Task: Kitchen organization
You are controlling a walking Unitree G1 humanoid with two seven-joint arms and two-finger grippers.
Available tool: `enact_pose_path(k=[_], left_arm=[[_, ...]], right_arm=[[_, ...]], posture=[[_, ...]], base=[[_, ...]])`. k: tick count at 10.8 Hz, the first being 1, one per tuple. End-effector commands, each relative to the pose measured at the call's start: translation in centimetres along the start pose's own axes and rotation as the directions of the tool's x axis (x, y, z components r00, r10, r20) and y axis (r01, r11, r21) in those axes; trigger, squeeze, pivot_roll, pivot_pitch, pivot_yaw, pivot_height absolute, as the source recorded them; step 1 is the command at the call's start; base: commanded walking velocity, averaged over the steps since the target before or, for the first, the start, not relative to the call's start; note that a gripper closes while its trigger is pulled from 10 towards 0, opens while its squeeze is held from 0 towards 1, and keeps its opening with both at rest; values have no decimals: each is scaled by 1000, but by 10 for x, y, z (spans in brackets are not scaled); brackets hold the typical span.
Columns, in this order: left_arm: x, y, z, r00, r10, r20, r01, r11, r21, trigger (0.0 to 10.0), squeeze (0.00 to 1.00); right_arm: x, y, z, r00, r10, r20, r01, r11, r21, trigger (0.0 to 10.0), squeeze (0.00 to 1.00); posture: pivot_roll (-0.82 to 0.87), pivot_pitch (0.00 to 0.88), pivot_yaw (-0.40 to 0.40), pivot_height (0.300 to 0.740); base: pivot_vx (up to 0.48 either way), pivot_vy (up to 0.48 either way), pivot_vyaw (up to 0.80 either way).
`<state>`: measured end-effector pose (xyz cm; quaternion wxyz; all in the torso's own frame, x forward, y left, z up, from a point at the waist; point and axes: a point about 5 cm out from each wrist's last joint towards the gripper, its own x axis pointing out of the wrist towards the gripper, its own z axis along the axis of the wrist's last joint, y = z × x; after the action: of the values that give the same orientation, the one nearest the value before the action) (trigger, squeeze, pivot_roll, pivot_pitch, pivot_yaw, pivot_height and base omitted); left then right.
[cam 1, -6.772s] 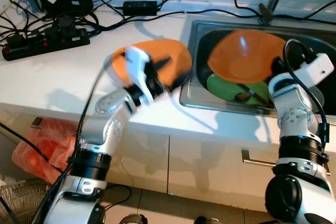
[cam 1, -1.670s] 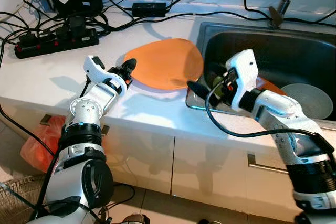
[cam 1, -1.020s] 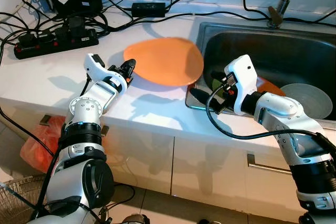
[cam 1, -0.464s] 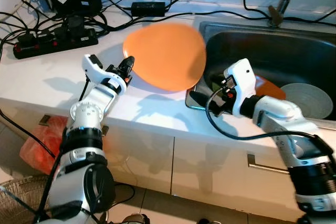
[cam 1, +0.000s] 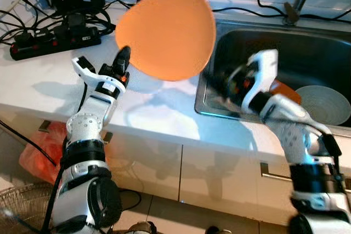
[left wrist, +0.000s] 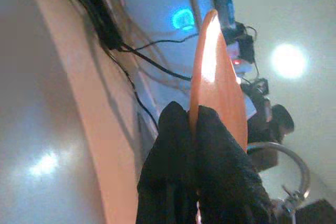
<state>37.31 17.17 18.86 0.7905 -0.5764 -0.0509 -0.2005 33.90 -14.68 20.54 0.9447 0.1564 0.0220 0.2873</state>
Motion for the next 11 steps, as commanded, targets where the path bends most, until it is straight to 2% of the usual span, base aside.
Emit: enact_pose_path(k=[1, 4, 6, 7, 8, 9, 11], left_arm=[[2, -9, -1, 998, -64, -12, 64, 998, 5, 0, 0], [3, -11, -9, 997, -70, -37, 70, 998, 7, 0, 0], [3, -21, -16, 989, -124, -75, 124, 992, -9, 0, 0], [2, -24, -19, 985, -147, -91, 146, 989, -18, 0, 0], [-1, -31, -26, 972, -195, -133, 193, 981, -29, 0, 0], [-4, -32, -27, 969, -204, -139, 202, 979, -32, 0, 0], [-7, -30, -26, 970, -195, -141, 193, 981, -32, 0, 0]], right_arm=[[1, -1, 4, 1000, -5, 21, 5, 999, 34, 10000, 0], [11, 6, 10, 997, 19, 80, -26, 995, 94, 10000, 0], [18, 7, 10, 994, 25, 103, -39, 990, 135, 10000, 0], [21, 4, 12, 991, 15, 135, -43, 976, 212, 10000, 0], [25, -3, 16, 987, -12, 158, -32, 961, 274, 2078, 0], [27, -5, 20, 986, -22, 166, -26, 961, 277, 0, 0], [29, -11, 29, 983, -62, 174, 7, 954, 299, 0, 0]], posture=[[35, 108, 60, 740], [40, 115, 66, 740], [41, 116, 70, 740], [45, 117, 69, 740], [49, 116, 68, 740], [49, 118, 67, 740], [45, 117, 60, 740]], base=[[0, 0, 0], [0, 0, 0], [0, 0, 0], [0, 0, 0], [0, 0, 0], [0, 0, 0], [0, 0, 0]])
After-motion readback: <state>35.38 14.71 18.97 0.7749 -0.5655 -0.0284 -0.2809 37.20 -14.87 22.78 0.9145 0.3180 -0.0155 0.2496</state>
